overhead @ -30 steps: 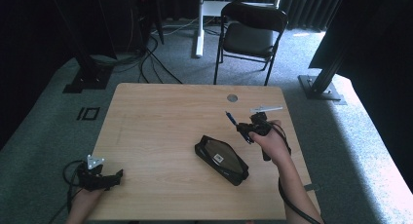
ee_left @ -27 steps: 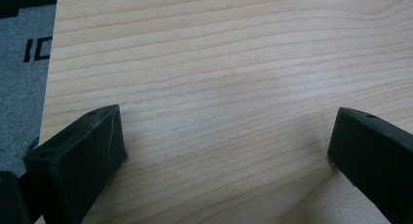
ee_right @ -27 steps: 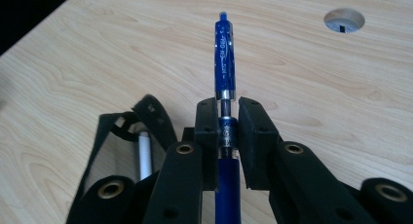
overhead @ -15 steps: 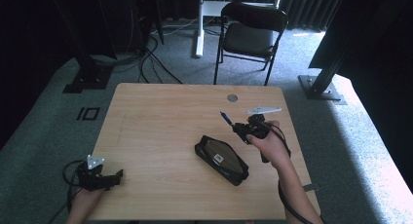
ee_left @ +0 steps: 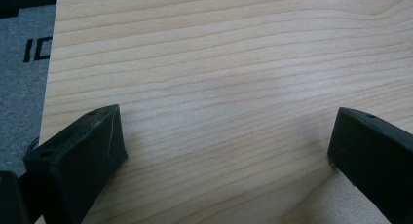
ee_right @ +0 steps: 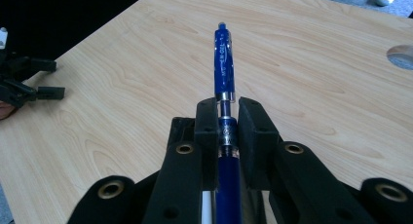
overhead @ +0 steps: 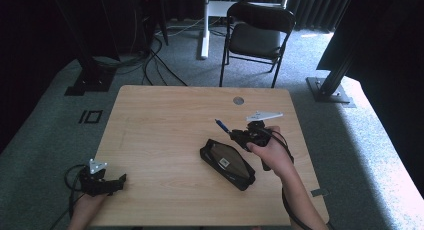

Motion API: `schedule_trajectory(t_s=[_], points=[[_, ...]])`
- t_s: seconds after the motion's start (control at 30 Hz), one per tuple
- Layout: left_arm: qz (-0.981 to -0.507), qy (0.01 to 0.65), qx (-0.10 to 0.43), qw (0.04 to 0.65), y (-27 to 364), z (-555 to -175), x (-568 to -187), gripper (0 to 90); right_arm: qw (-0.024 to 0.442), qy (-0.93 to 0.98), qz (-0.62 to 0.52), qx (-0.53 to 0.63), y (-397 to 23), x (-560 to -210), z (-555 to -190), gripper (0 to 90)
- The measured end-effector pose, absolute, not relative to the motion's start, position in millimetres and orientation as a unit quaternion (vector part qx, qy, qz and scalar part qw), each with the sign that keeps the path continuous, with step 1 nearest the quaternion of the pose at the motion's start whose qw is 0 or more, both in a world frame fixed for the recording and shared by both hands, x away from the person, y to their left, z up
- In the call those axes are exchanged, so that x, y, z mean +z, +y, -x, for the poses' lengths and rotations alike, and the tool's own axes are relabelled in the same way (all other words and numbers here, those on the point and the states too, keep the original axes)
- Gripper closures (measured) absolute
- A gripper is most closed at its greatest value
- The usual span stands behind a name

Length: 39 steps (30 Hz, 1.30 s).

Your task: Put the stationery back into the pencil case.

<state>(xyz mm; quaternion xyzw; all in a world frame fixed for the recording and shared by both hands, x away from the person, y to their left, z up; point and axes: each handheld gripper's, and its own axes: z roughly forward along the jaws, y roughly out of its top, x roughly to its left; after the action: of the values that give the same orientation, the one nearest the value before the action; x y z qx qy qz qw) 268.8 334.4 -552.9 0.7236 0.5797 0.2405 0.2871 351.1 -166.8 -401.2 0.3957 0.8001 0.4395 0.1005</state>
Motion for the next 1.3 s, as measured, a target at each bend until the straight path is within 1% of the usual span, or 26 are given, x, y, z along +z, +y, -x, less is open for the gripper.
schedule_trajectory(t_s=[0.77,1.3], points=[[-0.724,0.580,0.240,0.287,334.3,-268.8,-552.9,0.4,0.058,0.827,-0.387,0.404,-155.8,-442.7,-342.9,79.5],[-0.724,0.580,0.240,0.287,334.4,-268.8,-552.9,0.4,0.039,0.842,-0.393,0.367,-150.4,-469.0,-347.8,79.5]])
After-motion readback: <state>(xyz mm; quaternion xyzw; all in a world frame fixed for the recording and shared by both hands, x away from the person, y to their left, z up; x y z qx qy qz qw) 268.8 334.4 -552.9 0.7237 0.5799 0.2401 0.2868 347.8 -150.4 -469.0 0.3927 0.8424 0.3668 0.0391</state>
